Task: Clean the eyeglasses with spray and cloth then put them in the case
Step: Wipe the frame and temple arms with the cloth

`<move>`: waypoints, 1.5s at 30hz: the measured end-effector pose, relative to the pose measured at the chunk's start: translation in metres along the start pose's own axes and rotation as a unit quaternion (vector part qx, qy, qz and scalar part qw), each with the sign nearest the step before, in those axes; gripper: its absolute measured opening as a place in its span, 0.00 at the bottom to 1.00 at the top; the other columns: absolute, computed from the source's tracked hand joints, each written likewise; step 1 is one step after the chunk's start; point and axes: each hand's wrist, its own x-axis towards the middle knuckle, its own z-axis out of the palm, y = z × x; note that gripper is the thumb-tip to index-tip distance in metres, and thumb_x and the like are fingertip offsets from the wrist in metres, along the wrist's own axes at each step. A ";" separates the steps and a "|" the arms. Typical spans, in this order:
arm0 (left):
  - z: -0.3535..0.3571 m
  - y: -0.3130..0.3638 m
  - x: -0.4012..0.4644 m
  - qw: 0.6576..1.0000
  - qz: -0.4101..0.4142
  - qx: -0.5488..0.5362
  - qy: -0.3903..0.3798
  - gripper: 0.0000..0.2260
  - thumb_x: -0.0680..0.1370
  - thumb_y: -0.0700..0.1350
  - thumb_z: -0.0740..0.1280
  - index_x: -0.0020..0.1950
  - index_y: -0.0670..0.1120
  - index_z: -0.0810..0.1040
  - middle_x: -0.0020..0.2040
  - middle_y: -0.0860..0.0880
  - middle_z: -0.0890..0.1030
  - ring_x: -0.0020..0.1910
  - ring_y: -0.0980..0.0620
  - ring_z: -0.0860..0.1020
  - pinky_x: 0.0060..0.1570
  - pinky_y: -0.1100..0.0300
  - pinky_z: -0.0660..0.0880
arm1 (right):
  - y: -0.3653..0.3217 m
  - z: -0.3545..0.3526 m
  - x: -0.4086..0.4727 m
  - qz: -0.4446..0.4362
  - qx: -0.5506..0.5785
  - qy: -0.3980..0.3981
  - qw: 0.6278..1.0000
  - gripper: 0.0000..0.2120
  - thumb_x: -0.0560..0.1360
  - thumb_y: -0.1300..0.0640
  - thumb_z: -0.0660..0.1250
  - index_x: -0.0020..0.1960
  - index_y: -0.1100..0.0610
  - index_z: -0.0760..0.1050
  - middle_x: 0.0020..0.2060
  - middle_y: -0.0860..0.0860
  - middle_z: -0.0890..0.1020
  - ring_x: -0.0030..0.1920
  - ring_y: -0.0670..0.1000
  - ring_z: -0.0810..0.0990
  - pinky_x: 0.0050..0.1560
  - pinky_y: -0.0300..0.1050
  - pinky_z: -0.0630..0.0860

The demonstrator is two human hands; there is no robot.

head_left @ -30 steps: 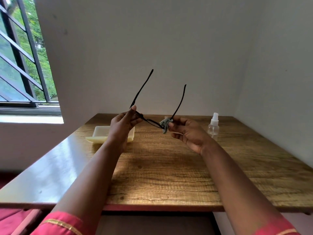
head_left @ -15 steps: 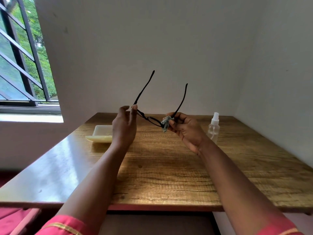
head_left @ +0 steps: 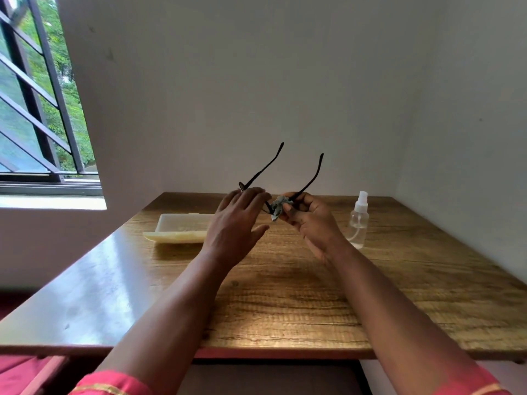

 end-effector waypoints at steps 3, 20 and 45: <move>0.002 0.003 0.001 0.999 0.008 0.041 0.009 0.27 0.66 0.47 0.79 0.62 0.44 0.75 0.60 0.46 0.78 0.58 0.45 0.78 0.65 0.50 0.67 | -0.001 0.005 -0.002 0.007 0.024 -0.005 1.000 0.08 0.77 0.71 0.63 0.52 0.62 0.76 0.47 0.55 0.83 0.49 0.48 0.84 0.48 0.39 0.80; -0.001 0.007 0.003 0.997 -0.005 -0.015 0.073 0.21 0.68 0.34 0.77 0.59 0.35 0.79 0.57 0.37 0.81 0.56 0.39 0.81 0.57 0.49 0.74 | -0.011 0.012 -0.004 0.026 0.135 0.001 0.991 0.08 0.78 0.70 0.62 0.54 0.62 0.75 0.47 0.56 0.82 0.46 0.49 0.84 0.47 0.41 0.82; -0.005 0.001 0.001 0.994 0.008 -0.112 0.021 0.21 0.73 0.36 0.73 0.64 0.37 0.76 0.63 0.40 0.78 0.60 0.41 0.79 0.57 0.51 0.76 | -0.025 -0.007 -0.002 0.055 0.167 0.098 0.979 0.28 0.73 0.74 0.67 0.66 0.57 0.63 0.44 0.60 0.84 0.40 0.51 0.85 0.47 0.45 0.82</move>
